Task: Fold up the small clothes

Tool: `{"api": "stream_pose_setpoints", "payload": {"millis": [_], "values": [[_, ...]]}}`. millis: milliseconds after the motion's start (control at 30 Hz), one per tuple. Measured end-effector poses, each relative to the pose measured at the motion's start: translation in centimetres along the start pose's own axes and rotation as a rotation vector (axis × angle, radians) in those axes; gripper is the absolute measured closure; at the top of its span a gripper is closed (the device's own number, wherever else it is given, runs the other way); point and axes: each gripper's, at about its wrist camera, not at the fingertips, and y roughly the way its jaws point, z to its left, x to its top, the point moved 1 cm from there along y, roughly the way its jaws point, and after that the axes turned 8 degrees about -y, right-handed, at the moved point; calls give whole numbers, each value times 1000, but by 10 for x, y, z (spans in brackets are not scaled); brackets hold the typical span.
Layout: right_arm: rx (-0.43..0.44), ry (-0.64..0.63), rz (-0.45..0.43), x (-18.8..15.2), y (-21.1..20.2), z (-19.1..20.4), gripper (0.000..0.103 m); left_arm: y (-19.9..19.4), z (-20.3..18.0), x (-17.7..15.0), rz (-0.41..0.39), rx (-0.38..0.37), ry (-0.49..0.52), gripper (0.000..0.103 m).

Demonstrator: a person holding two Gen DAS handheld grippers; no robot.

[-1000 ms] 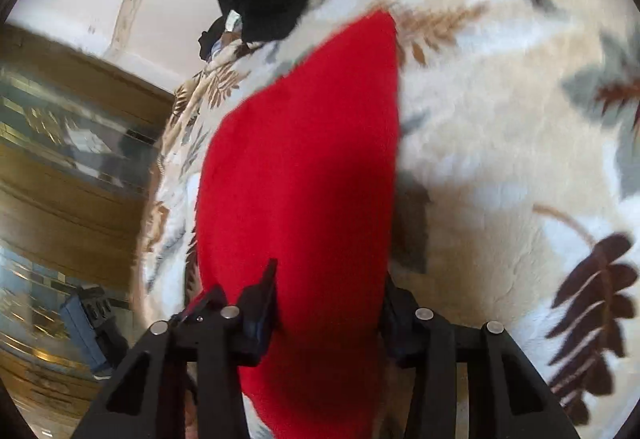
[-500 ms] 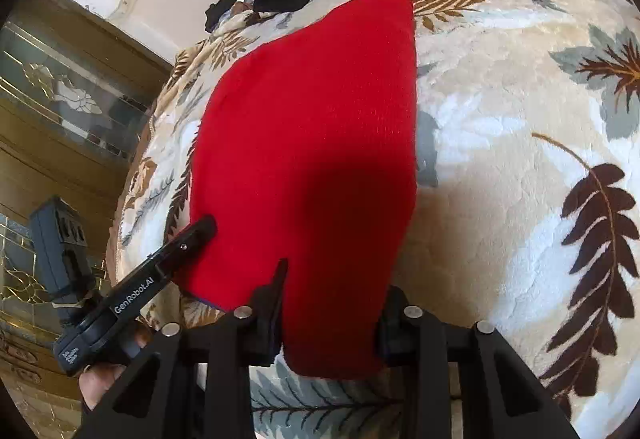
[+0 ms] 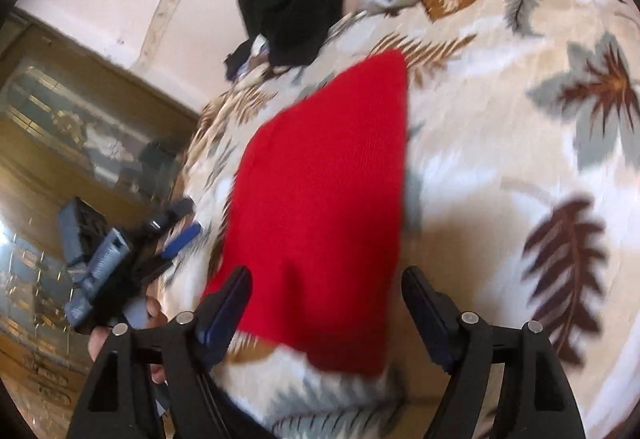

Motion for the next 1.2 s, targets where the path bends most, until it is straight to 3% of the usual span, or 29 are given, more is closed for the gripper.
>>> {"api": "stream_pose_setpoints", "payload": {"millis": [33, 67, 100, 133, 167, 200, 233, 300, 367, 400, 433, 467, 500, 567, 633, 767, 900, 933, 967, 1000, 1033, 1100, 1200], "values": [[17, 7, 1, 10, 8, -3, 23, 19, 6, -1, 59, 55, -3, 58], [13, 14, 8, 16, 16, -6, 23, 36, 14, -6, 125, -13, -25, 64], [-8, 27, 30, 23, 28, -13, 23, 35, 21, -6, 106, -60, -76, 66], [1, 36, 61, 27, 39, -19, 23, 33, 22, -8, 100, -59, -84, 69], [15, 41, 86, 29, 48, -19, 27, 29, 17, -9, 82, -42, -68, 70], [28, 37, 114, 30, 56, -19, 44, 28, 12, -11, 71, -19, -34, 70], [21, 20, 116, 32, 56, -16, 45, 27, 10, -12, 69, -8, -24, 70], [28, 0, 104, 35, 49, -13, 45, 15, 4, -10, 56, -2, -24, 69], [28, 21, 86, 34, 48, -19, 38, 7, 0, -6, 31, -26, -9, 59], [26, 35, 82, 33, 51, -24, 29, 8, -2, -8, 21, -37, 6, 44], [33, 43, 96, 32, 59, -28, 29, 11, -3, -9, 16, -26, 17, 43], [66, 41, 123, 30, 67, -26, 30, 27, -2, -14, 63, 14, 41, 50], [77, 19, 144, 30, 74, -20, 41, 36, 5, -15, 91, -44, 2, 58], [39, -48, 157, 35, 74, -8, 53, 28, 5, -10, 80, -57, -35, 72], [23, -150, 133, 45, 52, 12, 60, 15, -15, -9, 35, -28, 40, 76], [-16, -231, 41, 70, -1, 25, 60, -2, -59, 5, -27, -83, 77, 76], [-43, -196, -47, 98, -38, -11, 58, 22, -115, 22, -54, -137, 133, 74], [-47, -178, -61, 101, -39, -24, 53, 32, -118, 24, -49, -130, 136, 68], [-79, -154, -67, 104, -35, -44, 47, 58, -124, 23, -32, -75, 148, 65], [-161, -104, -56, 104, -27, -69, 32, 86, -127, 19, 10, 14, 166, 61], [-239, -35, -24, 98, -20, -92, 31, 118, -124, 12, 93, 101, 175, 57], [-208, 9, -9, 82, -23, -104, 31, 115, -121, 12, 40, 56, 146, 47], [-228, -62, -81, 67, -47, -85, 31, 94, -124, 16, 32, 73, 155, 48]]}}
